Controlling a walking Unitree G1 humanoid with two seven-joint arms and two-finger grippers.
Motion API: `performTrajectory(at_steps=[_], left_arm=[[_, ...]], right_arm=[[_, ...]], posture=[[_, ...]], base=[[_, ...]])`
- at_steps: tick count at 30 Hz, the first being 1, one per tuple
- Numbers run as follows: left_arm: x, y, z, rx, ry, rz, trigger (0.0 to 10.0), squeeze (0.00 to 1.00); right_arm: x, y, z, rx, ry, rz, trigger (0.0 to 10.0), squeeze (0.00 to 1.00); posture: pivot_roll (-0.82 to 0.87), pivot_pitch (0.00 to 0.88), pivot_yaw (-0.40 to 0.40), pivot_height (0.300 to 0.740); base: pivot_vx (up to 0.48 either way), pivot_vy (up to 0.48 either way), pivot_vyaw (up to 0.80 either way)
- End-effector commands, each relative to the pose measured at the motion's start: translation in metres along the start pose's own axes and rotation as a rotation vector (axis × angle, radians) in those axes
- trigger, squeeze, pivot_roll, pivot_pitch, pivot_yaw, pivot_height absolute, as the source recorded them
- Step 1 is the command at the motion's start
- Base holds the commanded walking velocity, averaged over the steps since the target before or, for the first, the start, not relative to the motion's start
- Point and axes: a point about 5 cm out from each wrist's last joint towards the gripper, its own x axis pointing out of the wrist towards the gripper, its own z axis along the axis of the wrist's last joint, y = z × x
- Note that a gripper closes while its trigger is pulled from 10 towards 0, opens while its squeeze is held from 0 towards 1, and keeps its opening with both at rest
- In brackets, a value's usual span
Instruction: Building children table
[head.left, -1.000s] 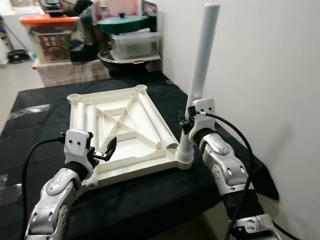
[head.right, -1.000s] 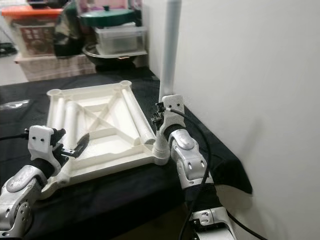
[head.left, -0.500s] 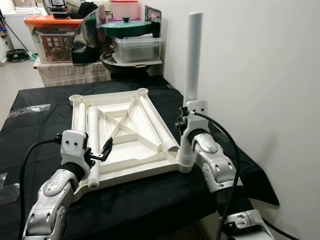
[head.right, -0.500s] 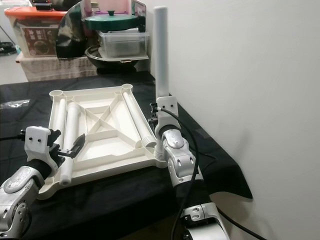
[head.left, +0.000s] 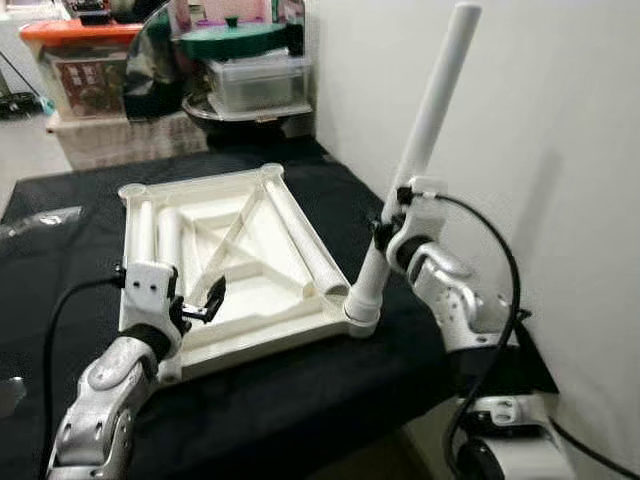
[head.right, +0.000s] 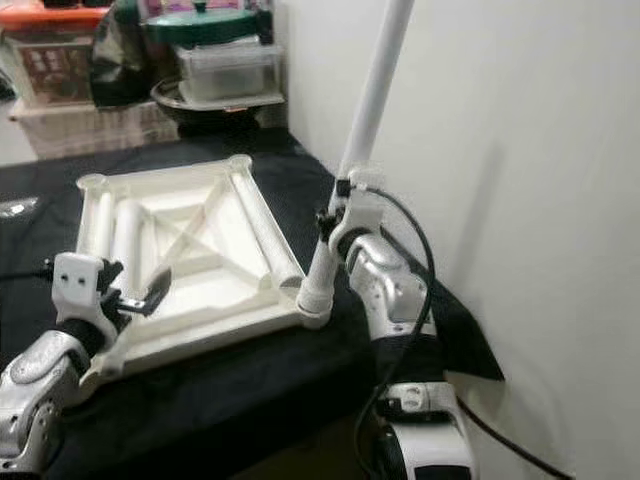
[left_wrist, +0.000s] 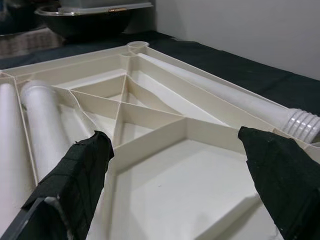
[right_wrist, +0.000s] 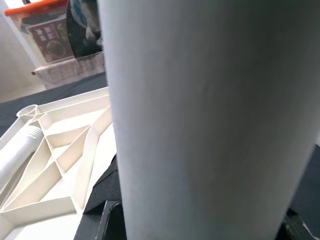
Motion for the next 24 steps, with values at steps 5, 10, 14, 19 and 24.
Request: performTrajectory(at_steps=[5,10,14,19,24], left_arm=[[0.001,-0.008,0.016,-0.010,-0.070,-0.127,10.0,0.00],[-0.001,-0.013,0.023,-0.013,-0.100,-0.191,10.0,0.00],[-0.002,-0.015,0.026,-0.015,-0.108,-0.228,10.0,0.00],[-0.001,-0.026,0.029,-0.026,-0.109,-0.336,10.0,0.00],[-0.005,-0.042,0.027,-0.034,-0.064,-0.545,10.0,0.00]], right_arm=[[-0.001,0.019,0.052,0.222,-0.033,0.273,10.0,0.00],[0.003,0.019,0.050,0.254,-0.013,0.265,10.0,0.00],[0.001,0.028,0.057,0.126,-0.070,0.322,10.0,0.00],[-0.002,0.049,0.058,0.024,-0.099,0.421,10.0,0.00],[-0.007,0.081,0.060,-0.014,-0.096,0.554,10.0,0.00]], posture=[[0.00,0.000,-0.028,0.740],[0.01,0.000,-0.027,0.740],[0.01,0.000,-0.025,0.740],[0.01,0.000,-0.019,0.740],[0.00,0.000,-0.011,0.740]], base=[[0.000,0.000,0.00],[0.000,0.000,0.00],[0.000,0.000,0.00],[0.000,0.000,0.00],[0.000,0.000,0.00]])
